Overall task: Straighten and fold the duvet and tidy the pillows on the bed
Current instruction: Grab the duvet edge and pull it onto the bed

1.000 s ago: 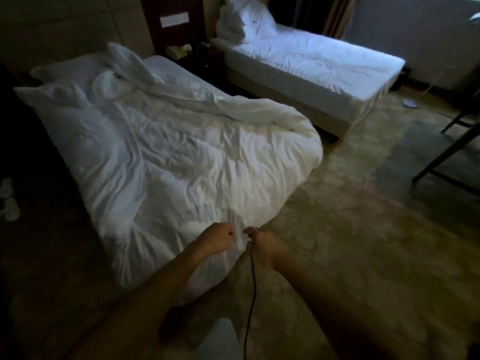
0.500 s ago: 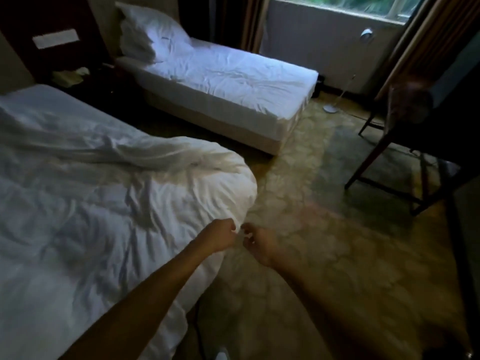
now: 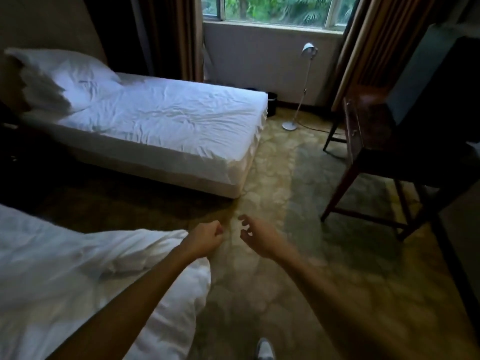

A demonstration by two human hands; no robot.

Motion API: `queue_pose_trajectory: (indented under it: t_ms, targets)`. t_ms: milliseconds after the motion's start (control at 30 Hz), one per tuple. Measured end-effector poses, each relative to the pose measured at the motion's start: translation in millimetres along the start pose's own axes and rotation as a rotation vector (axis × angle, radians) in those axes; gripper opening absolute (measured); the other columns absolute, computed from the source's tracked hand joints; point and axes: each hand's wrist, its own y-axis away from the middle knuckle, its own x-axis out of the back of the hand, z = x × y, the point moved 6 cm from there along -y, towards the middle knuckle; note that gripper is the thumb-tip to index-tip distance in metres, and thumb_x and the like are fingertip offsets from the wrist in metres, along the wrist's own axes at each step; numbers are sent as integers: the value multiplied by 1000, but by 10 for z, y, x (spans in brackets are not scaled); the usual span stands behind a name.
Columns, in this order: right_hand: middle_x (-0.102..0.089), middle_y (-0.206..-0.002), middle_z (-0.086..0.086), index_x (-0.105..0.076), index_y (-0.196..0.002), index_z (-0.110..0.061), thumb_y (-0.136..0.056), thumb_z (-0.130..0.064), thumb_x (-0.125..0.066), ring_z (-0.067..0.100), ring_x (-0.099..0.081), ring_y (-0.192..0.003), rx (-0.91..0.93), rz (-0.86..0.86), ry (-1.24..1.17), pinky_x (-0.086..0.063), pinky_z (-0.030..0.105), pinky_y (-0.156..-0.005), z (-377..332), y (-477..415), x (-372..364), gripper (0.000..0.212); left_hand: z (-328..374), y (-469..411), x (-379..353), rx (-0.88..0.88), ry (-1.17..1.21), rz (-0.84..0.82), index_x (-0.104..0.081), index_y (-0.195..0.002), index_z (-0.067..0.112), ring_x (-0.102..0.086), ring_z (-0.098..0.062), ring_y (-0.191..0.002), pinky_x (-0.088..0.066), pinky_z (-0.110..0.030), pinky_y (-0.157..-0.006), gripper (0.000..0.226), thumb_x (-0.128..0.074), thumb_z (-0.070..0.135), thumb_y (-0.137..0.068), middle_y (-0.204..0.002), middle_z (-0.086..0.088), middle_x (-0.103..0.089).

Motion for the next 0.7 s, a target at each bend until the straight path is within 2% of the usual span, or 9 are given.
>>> queue_pose_trajectory:
  t_ms: [100,167,300,367,433,500,567,633,700]
  targets:
    - [-60,-119,6,-52,-127,-14,-92,-17,-54,17,-59,-98,58,-38,-12,-51,32,-84,75,-884,455,35,-16,-659,390,78,69,23,-57,-118,19,-61,-18,-101,-52,-28,-85,24,-50,24,-96,-114,-3,-63]
    - [-62,-119,11,-53,-128,-11,-89,-14,-56,23,-60,-100,91,-74,-7,-50,37,-87,-12,-1476,594,40,-184,-1017,668,122,109,64,-56,-120,21,-61,-16,-101,-53,-29,-86,25,-50,22,-95,-116,-3,-63]
    - [-62,-110,4,-45,-133,-14,-89,-27,-55,26,-62,-99,216,-190,14,-51,40,-85,-303,-2637,551,48,-713,-1602,1220,292,243,188,-53,-123,22,-58,-12,-97,-47,-22,-75,30,-50,20,-94,-116,-1,-61]
    - [-61,-113,4,-38,-140,-12,-93,-23,-57,23,-63,-100,301,-233,68,-48,30,-81,-517,-3153,468,52,-1032,-1900,1462,342,287,242,-53,-122,23,-57,-10,-94,-45,-21,-73,29,-50,20,-93,-116,-2,-62]
    - [-59,-117,0,-32,-143,-15,-94,-25,-56,18,-63,-100,384,-296,101,-42,20,-76,-872,-3777,267,55,-1549,-2222,1785,412,327,302,-54,-119,22,-58,-10,-92,-48,-23,-74,27,-51,19,-92,-115,-3,-62]
    - [-56,-121,-2,-31,-143,-20,-94,-29,-55,12,-61,-99,454,-361,110,-41,18,-76,-1272,-4398,63,55,-2025,-2485,2150,496,385,372,-55,-116,20,-56,-9,-87,-48,-23,-72,24,-51,18,-92,-115,-7,-63]
    - [-56,-124,1,-33,-140,-21,-94,-30,-54,10,-59,-96,552,-418,152,-40,19,-76,-1706,-4919,-93,51,-2377,-2644,2514,553,461,431,-54,-117,16,-55,-12,-91,-44,-24,-73,23,-49,16,-94,-117,-8,-61]
    - [-57,-127,3,-35,-141,-20,-94,-29,-54,15,-60,-103,678,-454,217,-41,21,-81,-2221,-5391,-249,52,-2710,-2678,2847,613,531,520,-54,-120,12,-57,-17,-103,-46,-26,-81,25,-48,16,-95,-120,-7,-59]
    - [-58,-128,6,-39,-142,-18,-94,-23,-54,23,-59,-111,717,-480,218,-42,27,-89,-2730,-5799,-380,50,-3024,-2620,3114,679,561,601,-54,-119,14,-57,-21,-109,-49,-32,-90,25,-48,18,-95,-119,-6,-59]
